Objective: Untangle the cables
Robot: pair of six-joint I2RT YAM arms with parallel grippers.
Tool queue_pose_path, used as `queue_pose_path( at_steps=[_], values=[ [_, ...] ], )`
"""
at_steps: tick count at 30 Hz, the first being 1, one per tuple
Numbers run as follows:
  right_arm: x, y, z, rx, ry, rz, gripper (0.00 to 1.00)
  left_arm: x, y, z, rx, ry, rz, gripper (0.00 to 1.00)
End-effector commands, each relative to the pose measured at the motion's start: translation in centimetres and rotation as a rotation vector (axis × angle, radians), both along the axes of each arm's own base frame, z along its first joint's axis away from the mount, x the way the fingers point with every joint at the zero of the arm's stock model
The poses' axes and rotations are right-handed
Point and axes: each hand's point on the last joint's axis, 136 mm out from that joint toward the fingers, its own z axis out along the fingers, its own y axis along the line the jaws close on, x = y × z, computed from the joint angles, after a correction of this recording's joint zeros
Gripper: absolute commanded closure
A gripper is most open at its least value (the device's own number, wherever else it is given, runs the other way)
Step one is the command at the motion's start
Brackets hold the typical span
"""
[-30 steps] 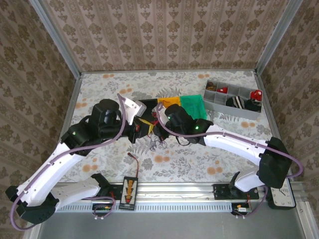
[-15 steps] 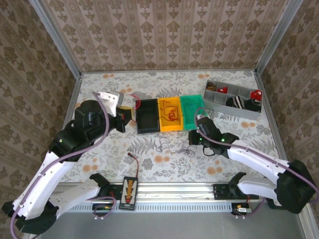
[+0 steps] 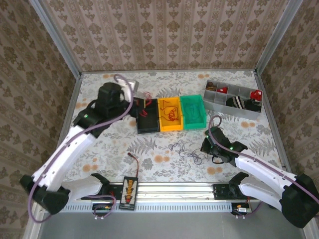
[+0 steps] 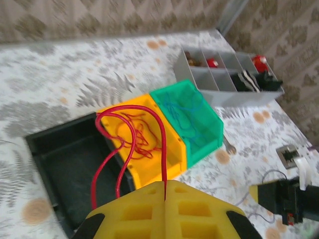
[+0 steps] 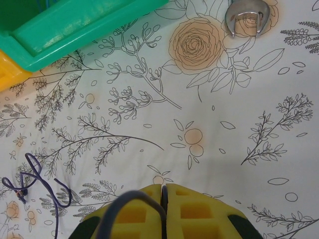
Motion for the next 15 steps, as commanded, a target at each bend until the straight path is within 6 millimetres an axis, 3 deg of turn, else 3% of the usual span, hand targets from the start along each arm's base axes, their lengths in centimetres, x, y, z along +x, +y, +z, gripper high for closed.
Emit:
queue_pose_path(
  at_steps=[1, 8, 15],
  values=[
    [0.7, -0.3, 0.7, -0.021, -0.026, -0.014, 1.0, 0.4, -3.2, 1.9, -0.087, 0.004, -0.105, 1.0],
    [0.8, -0.2, 1.0, -0.028, -0.031, 0.006, 1.0, 3.0, -8.5, -2.6, -0.107, 0.127, -0.191, 1.0],
    [0.6, -0.2, 0.9, -0.031, -0.024, 0.01, 1.0, 4.5, -12.2, -6.6, -0.099, 0.182, -0.238, 1.0]
  ],
)
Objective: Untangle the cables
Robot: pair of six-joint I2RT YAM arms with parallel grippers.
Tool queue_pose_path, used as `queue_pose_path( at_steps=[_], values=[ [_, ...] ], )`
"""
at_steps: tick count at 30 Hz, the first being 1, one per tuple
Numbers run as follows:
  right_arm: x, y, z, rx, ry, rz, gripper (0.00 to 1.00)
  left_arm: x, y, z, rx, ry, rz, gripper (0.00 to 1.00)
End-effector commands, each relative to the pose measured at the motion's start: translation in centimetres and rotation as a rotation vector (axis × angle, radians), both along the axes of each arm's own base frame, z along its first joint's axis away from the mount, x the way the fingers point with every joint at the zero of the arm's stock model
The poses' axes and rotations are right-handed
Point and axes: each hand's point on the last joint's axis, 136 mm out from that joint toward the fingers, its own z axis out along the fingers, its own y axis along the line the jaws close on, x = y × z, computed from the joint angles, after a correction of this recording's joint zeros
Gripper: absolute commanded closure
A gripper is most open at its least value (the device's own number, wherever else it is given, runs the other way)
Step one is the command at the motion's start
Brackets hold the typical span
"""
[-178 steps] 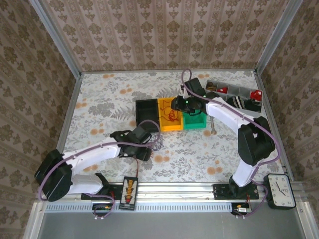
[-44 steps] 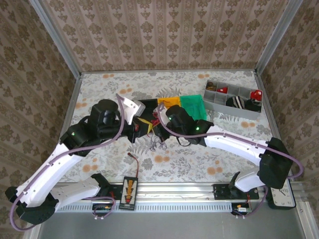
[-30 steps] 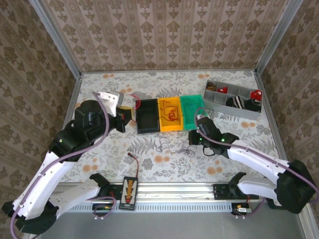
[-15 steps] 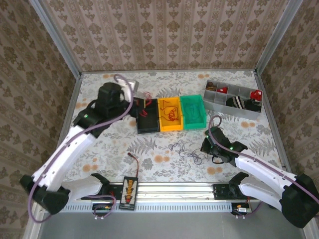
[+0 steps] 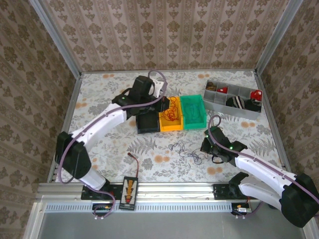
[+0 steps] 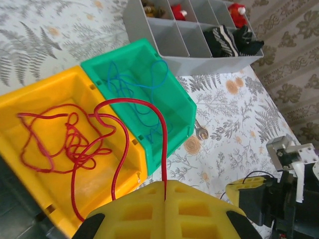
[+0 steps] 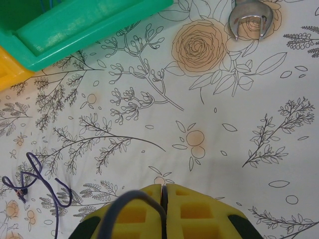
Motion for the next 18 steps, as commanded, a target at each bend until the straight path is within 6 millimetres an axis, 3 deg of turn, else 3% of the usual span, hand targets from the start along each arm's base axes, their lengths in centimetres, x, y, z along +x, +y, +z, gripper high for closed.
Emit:
queue_pose_path(
  at_steps=[1, 8, 11, 12, 14, 15, 18],
  values=[
    [0.5, -0.3, 0.8, -0.024, -0.021, -0.003, 1.0, 0.9, -2.1, 0.9, -0.059, -0.021, -0.031, 1.0],
    [0.4, -0.4, 1.0, -0.025, -0.024, 0.001, 1.0, 3.7, -2.2, -5.2, 0.131, -0.035, 0.029, 1.0],
    [0.5, -0.2, 1.3, -0.019, -0.031, 0.009, 1.0, 4.4, -2.1, -6.6, 0.205, -0.056, 0.045, 1.0],
    [0.5, -0.1, 1.3, -0.017, -0.031, 0.012, 1.0, 4.4, -2.3, -6.8, 0.215, -0.059, 0.039, 0.89],
    [0.5, 0.0, 1.4, -0.014, -0.034, 0.02, 1.0, 4.4, -3.0, -6.5, 0.219, -0.074, 0.024, 0.45],
    [0.5, 0.0, 1.4, -0.014, -0.034, 0.023, 1.0, 4.4, -3.3, -6.0, 0.211, -0.085, 0.018, 0.33],
    [0.7, 0.3, 1.6, -0.011, -0.038, 0.031, 1.0, 4.4, -4.6, -3.5, 0.178, -0.139, 0.007, 0.24]
  ],
)
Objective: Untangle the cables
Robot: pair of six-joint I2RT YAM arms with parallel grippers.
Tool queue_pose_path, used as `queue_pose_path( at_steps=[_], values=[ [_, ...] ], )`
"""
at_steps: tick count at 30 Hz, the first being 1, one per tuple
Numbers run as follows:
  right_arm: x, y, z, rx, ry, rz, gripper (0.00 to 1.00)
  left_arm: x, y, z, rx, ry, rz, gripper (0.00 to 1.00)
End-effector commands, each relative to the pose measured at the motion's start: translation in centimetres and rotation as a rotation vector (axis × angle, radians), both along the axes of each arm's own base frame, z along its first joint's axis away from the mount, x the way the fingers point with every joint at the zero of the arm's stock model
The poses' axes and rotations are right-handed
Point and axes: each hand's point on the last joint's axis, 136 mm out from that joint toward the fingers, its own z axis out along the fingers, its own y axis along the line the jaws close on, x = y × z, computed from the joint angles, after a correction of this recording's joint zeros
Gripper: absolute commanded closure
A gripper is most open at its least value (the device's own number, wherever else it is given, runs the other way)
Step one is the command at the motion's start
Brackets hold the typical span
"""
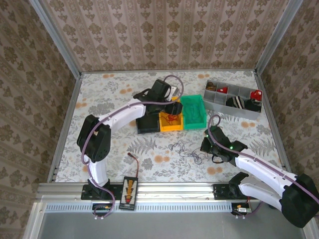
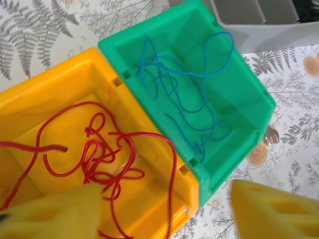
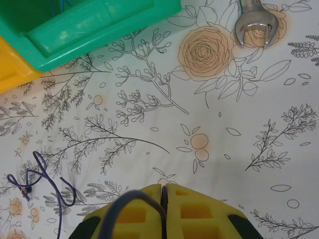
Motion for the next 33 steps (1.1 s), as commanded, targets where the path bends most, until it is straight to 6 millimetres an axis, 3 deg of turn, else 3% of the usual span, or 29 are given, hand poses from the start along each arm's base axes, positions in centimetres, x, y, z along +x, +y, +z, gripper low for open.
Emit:
queue_pose_path(
  at_steps=[1, 6, 9, 12, 16, 20, 23, 27, 33],
  values=[
    [0.5, 0.2, 1.1, -0.001, -0.022, 0.013, 1.0, 0.5, -1.5, 5.0, -0.049, -0.122, -0.032, 0.23],
    [0.8, 1.6, 1.7, 0.028, -0.027, 0.076, 1.0, -1.3, -2.6, 9.5, -0.157, -0.179, -0.085, 0.22],
    [1.1, 2.5, 2.6, 0.047, -0.056, 0.126, 1.0, -4.5, -2.6, 9.1, -0.183, -0.141, -0.198, 0.22],
    [1.4, 2.3, 2.9, 0.028, -0.06, 0.117, 1.0, -8.6, -1.8, 5.9, -0.137, -0.07, -0.319, 0.25],
    [1.6, 2.0, 2.2, 0.016, -0.033, 0.088, 1.0, -13.7, -0.8, 0.3, -0.015, 0.05, -0.441, 0.27],
    [1.7, 2.1, 1.8, 0.025, -0.018, 0.075, 1.0, -16.6, 0.0, -4.3, 0.143, 0.103, -0.5, 0.28],
    [1.7, 1.7, 1.7, 0.02, -0.018, 0.059, 1.0, -18.3, 0.0, -6.5, 0.213, 0.12, -0.555, 0.28],
    [1.7, 1.0, 1.6, 0.033, -0.004, 0.033, 1.0, -19.7, -1.2, -7.7, 0.212, 0.092, -0.612, 0.26],
    [2.2, 0.9, 1.3, 0.137, 0.048, -0.001, 1.0, -19.1, -2.7, -9.5, 0.236, 0.066, -0.653, 0.29]
  ],
)
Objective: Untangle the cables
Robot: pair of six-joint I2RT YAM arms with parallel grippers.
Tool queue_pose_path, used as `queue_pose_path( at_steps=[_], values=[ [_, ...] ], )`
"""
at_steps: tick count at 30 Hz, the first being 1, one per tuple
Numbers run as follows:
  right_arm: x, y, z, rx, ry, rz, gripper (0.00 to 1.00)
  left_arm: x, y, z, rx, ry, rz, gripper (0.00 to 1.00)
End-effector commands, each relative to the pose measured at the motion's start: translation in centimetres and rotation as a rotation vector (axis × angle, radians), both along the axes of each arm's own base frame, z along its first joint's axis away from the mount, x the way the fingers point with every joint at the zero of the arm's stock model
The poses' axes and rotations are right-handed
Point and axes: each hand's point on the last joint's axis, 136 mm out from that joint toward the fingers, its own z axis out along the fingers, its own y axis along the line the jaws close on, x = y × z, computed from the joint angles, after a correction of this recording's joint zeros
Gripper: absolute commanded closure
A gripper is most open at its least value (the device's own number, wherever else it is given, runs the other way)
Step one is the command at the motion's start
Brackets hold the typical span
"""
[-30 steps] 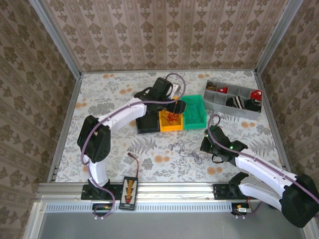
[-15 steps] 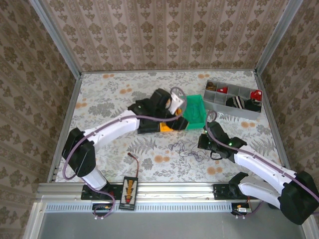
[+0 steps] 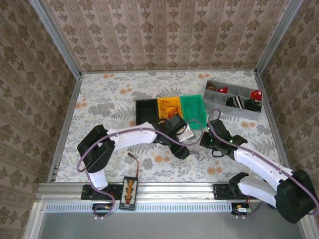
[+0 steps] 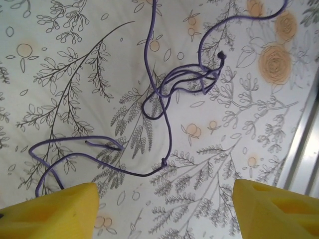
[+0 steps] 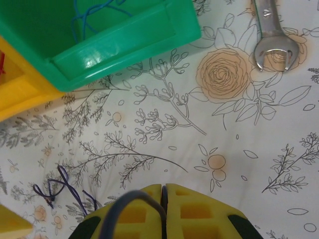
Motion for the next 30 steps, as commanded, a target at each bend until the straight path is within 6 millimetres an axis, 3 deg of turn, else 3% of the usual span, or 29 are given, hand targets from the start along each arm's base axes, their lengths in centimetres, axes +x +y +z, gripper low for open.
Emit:
queue_pose_path(
  at_steps=[1, 5, 11, 16, 21, 24, 25, 27, 30],
  values=[
    [0.4, 0.9, 0.3, 0.094, 0.031, 0.0, 1.0, 0.8, -1.2, -1.3, 0.005, -0.049, -0.059, 0.3],
    [0.6, 1.4, 0.2, 0.126, 0.061, 0.012, 1.0, 1.1, -2.2, -3.3, 0.026, -0.05, -0.084, 0.32],
    [0.6, 1.3, 0.0, 0.143, 0.084, 0.002, 1.0, 0.9, -3.3, -4.7, 0.027, -0.056, -0.106, 0.4],
    [0.8, 0.4, -0.2, 0.147, 0.095, -0.034, 1.0, 0.5, -3.2, -5.4, 0.051, -0.054, -0.116, 0.65],
    [1.5, -1.0, 0.4, 0.169, 0.076, -0.082, 1.0, -0.1, -1.9, -6.3, 0.098, -0.049, -0.125, 0.77],
    [2.0, -1.9, 1.1, 0.177, 0.057, -0.1, 1.0, -0.4, -0.8, -6.6, 0.116, -0.049, -0.118, 0.95],
    [2.1, -2.2, 1.3, 0.173, 0.054, -0.105, 1.0, -0.2, -0.4, -6.5, 0.121, -0.06, -0.106, 1.0],
    [2.2, -2.7, 1.4, 0.164, 0.053, -0.111, 1.0, 0.2, 0.1, -5.8, 0.116, -0.069, -0.07, 1.0],
    [2.1, -3.7, 1.4, 0.132, 0.055, -0.128, 1.0, 1.5, 0.4, -2.3, 0.034, -0.085, 0.025, 1.0]
  ],
)
